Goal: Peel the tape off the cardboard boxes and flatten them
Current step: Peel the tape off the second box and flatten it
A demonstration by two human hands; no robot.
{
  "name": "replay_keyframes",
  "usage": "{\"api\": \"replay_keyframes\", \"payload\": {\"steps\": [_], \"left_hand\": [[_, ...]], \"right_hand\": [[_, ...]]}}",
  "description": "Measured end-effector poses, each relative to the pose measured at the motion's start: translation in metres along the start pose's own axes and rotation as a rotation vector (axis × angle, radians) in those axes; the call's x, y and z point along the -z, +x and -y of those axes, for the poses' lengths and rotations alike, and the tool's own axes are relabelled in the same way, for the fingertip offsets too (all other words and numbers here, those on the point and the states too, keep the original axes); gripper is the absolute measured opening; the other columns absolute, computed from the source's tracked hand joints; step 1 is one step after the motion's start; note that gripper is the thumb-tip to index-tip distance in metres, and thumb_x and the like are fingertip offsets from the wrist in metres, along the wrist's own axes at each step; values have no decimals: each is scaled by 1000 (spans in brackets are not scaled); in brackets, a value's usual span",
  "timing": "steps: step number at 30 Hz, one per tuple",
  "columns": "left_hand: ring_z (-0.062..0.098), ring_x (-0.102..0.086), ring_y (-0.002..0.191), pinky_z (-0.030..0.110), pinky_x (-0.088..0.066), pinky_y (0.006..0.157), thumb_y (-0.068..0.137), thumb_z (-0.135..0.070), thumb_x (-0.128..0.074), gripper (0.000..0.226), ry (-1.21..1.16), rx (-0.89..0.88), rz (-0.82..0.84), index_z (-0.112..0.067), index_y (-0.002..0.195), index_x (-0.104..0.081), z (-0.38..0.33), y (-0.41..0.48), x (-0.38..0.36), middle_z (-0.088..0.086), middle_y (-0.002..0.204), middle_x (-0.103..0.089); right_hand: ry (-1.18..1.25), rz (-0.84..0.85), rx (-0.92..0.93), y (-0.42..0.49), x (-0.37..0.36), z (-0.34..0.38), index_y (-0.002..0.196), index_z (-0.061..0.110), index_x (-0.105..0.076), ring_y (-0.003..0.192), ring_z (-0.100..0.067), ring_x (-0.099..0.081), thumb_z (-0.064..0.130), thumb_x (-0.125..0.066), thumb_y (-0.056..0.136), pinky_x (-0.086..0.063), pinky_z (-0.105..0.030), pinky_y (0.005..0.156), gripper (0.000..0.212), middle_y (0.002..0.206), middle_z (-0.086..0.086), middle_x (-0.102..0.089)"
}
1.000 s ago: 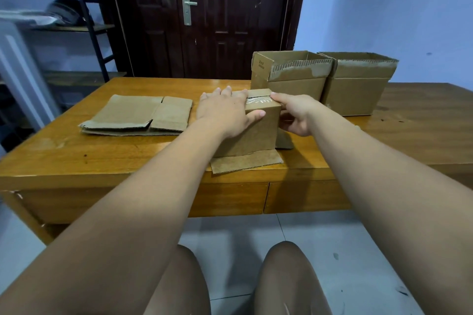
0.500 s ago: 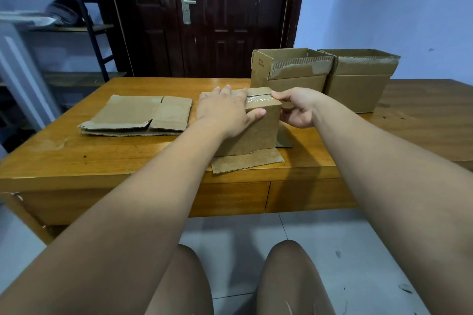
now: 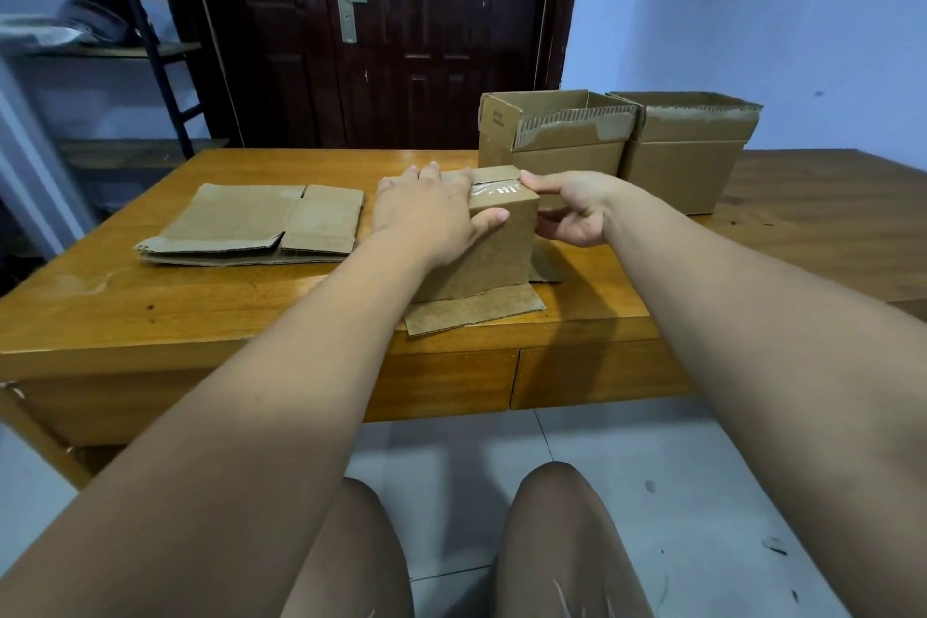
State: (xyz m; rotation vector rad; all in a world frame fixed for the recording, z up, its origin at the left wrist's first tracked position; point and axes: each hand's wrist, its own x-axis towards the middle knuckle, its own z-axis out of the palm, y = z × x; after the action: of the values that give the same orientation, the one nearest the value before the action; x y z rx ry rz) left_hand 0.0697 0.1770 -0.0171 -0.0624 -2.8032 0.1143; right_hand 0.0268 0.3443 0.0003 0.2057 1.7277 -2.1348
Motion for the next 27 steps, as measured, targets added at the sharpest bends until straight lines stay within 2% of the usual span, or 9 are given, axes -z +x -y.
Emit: {"api": "replay_keyframes", "payload": {"steps": [3,5,10,12,16,19,21,23,27], "left_hand": [[31,-45,125,48,-37,100,85,-75,-23,77,-6,8,-1,-26,143,-35,0,0,0,11,137,-48],[32,-43,128,49,-37,101,85,-75,-23,78,-5,9,2,-26,144,-34,0,-1,-1,12,140,-46],[32,-45,126,49,-37,100,85,-76,-23,77,-11,2,-1,-27,144,-35,1,-1,-1,12,139,-47],[32,-45,125,49,-38,100,85,-75,-23,77,-5,1,-4,-26,143,-35,1,-2,-1,12,139,-47],[31,-44,126,49,-37,100,86,-75,-23,77,-2,3,-8,-26,143,-36,0,-2,0,12,140,-46],[31,-45,125,48,-38,99,85,-75,-24,77,-1,4,2,-27,143,-37,0,-1,0,11,138,-48],[30,-46,124,48,-39,98,85,-76,-23,77,1,0,2,-28,143,-36,2,-1,-1,10,137,-48],[30,-46,124,47,-39,98,85,-76,-22,77,-1,-4,1,-28,143,-35,3,0,-1,10,137,-48],[30,-47,122,47,-40,98,85,-76,-22,77,6,3,-1,-28,143,-37,2,1,-1,11,135,-50]], "right_hand": [[126,-44,34,3,2,-9,105,2,-60,69,-23,-73,13,-64,90,-60,-26,60,19,94,-18,-68],[154,-67,5,4,4,-13,102,0,-58,73,-22,-71,9,-57,94,-58,-22,54,12,94,-17,-66],[105,-117,-107,2,2,-13,88,-2,-54,71,-17,-63,7,-52,97,-53,-17,50,13,84,-15,-61],[101,-128,-124,4,0,-10,89,-3,-54,72,-17,-63,6,-52,96,-53,-16,52,12,85,-15,-62],[88,-124,-129,6,-3,-7,98,-3,-51,73,-19,-62,3,-49,96,-53,-19,72,7,88,-18,-60],[149,-137,-83,5,-6,-5,106,0,-50,79,-21,-65,0,-50,94,-55,-21,71,13,92,-19,-58],[189,-139,-24,6,-9,-1,97,2,-50,78,-14,-62,-3,-48,92,-56,-19,57,7,87,-15,-53],[178,-136,55,7,-14,4,81,5,-48,60,-9,-46,-4,-44,89,-50,-18,48,12,78,-9,-44],[-13,-194,283,7,-22,7,68,10,-44,56,-11,-36,-6,-43,83,-38,-19,53,21,70,-5,-39]]}}
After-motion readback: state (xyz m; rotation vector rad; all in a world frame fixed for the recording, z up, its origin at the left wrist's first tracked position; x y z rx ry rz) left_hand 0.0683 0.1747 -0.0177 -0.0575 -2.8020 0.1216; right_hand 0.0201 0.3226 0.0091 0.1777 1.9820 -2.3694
